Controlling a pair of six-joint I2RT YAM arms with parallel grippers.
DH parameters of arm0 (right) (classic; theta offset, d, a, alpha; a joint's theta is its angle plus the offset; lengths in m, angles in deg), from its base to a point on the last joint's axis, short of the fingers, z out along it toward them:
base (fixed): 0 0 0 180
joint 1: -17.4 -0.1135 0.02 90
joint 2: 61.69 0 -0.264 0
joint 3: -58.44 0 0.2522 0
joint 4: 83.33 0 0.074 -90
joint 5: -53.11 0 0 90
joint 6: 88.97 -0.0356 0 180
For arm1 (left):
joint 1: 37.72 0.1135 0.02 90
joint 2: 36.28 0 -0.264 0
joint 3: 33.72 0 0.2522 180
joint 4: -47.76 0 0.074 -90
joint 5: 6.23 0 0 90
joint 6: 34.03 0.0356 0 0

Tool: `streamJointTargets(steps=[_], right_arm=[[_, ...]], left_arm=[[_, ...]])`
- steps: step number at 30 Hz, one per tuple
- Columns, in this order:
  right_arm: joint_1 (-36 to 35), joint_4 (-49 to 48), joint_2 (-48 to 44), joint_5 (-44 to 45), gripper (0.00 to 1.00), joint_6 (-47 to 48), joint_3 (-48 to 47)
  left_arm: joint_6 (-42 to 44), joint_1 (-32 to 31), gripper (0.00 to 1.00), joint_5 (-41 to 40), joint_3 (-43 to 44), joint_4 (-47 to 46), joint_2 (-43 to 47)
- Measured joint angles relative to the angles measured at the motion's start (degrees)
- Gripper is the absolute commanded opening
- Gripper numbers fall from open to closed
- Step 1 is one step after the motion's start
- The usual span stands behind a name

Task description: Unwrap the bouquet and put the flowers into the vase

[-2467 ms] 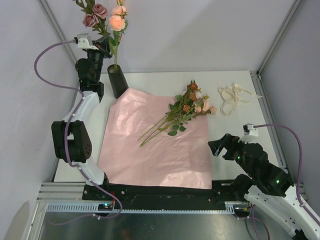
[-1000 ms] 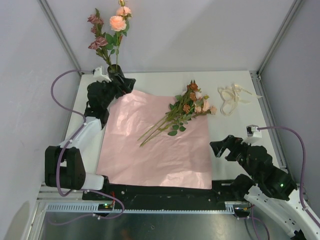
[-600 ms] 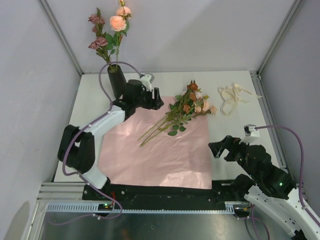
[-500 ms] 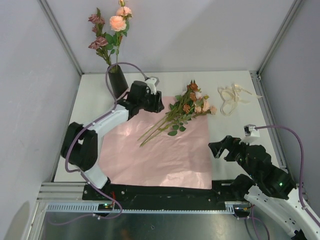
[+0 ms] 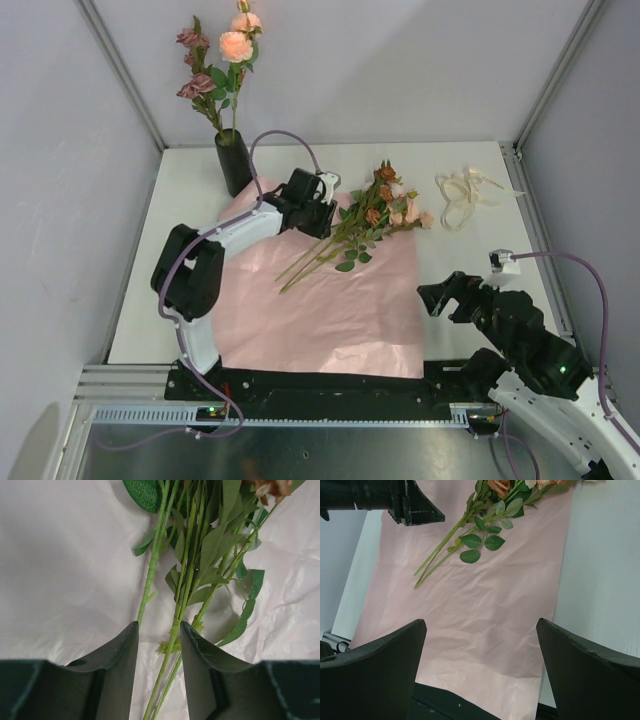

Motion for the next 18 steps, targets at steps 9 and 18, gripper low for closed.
streamJointTargets(steps=[9,18], right_arm=[[0.0,0.0,-0.59,0.0,0.99,0.0,0.0],[0.0,-0.02,-1.2,0.02,0.99,0.0,0.0]], left_arm=[[0.22,-1.11,0.39,0.11,1.84,1.88,-3.45],[0.59,-2.16,0.36,0.55,4.02,2.89,-6.75]])
